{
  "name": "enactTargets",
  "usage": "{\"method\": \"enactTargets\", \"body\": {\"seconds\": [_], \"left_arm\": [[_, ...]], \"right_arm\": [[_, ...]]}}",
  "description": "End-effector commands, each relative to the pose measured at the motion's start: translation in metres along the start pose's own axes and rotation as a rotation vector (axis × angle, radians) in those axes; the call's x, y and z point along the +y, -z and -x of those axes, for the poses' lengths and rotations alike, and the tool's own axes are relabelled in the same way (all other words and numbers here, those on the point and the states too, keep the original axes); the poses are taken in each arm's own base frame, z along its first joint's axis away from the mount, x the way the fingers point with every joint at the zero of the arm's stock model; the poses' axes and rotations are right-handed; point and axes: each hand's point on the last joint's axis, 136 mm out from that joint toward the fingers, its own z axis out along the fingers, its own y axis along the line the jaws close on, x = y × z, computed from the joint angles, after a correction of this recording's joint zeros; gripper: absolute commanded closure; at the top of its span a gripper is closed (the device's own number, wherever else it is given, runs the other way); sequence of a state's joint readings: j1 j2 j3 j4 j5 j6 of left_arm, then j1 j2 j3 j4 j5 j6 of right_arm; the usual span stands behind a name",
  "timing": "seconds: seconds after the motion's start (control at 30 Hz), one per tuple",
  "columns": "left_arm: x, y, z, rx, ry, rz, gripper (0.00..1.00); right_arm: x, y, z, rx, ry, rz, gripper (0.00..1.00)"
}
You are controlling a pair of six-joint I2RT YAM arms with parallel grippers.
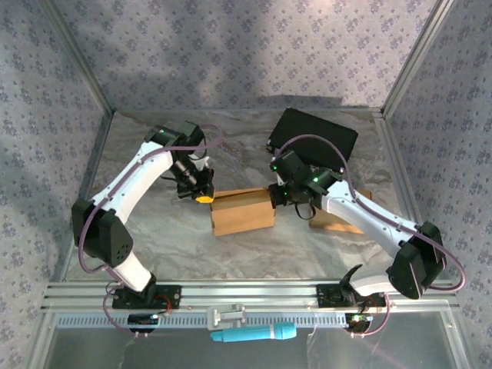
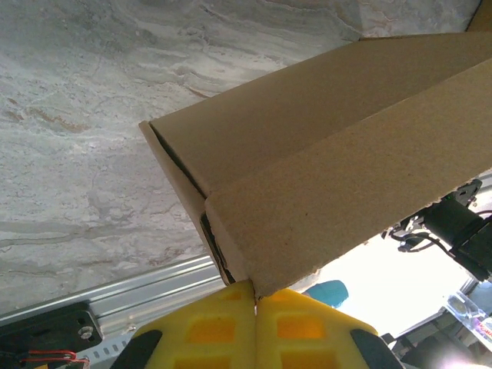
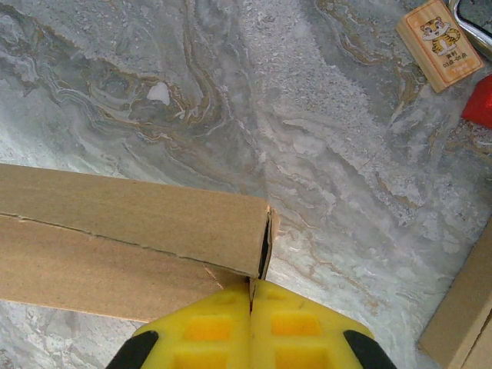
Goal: Fold the paper box
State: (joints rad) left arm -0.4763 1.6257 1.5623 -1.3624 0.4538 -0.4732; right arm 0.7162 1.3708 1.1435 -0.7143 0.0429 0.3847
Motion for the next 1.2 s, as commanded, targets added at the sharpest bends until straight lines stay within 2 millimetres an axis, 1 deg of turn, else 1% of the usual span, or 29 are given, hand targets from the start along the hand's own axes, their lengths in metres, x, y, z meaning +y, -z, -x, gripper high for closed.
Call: {"method": "enactTargets", "body": {"seconds": [0.0, 0.1, 0.2, 0.37, 0.5, 0.67, 0.77, 1.0, 1.17], "left_arm": [[-0.015, 0.004, -0.002, 0.020, -0.007, -0.070, 1.00], [-0.008, 0.001, -0.005, 0.028, -0.019, -0.043, 1.00], [-0.005, -0.002, -0.003, -0.002, -0.041, -0.047, 1.00], [-0.006, -0.005, -0.001, -0.085, -0.109, -0.077, 1.00], [-0.004, -0.008, -0.007, -0.143, -0.177, -0.066, 1.00], [-0.010, -0.015, -0.014, -0.208, -0.247, -0.043, 1.00], [-0.009, -0.022, -0.019, -0.244, -0.294, 0.015, 1.00], [-0.010, -0.044, -0.032, -0.299, -0.366, 0.071, 1.00], [-0.006, -0.055, -0.038, -0.306, -0.371, 0.117, 1.00]], "right_arm": [[0.009, -0.002, -0.001, 0.015, 0.029, 0.018, 1.00], [0.009, -0.002, -0.001, 0.013, 0.024, 0.016, 1.00], [0.008, -0.003, -0.001, 0.009, 0.018, 0.018, 1.00], [0.010, -0.003, -0.001, 0.003, 0.010, 0.022, 1.00], [0.010, -0.002, 0.000, -0.007, 0.012, 0.020, 1.00], [0.010, -0.001, -0.003, -0.021, 0.012, 0.023, 1.00], [0.006, 0.001, -0.007, -0.035, 0.005, 0.018, 1.00], [-0.002, 0.002, -0.019, -0.052, 0.004, 0.020, 1.00], [-0.006, 0.005, -0.029, -0.042, 0.008, 0.029, 1.00]]}}
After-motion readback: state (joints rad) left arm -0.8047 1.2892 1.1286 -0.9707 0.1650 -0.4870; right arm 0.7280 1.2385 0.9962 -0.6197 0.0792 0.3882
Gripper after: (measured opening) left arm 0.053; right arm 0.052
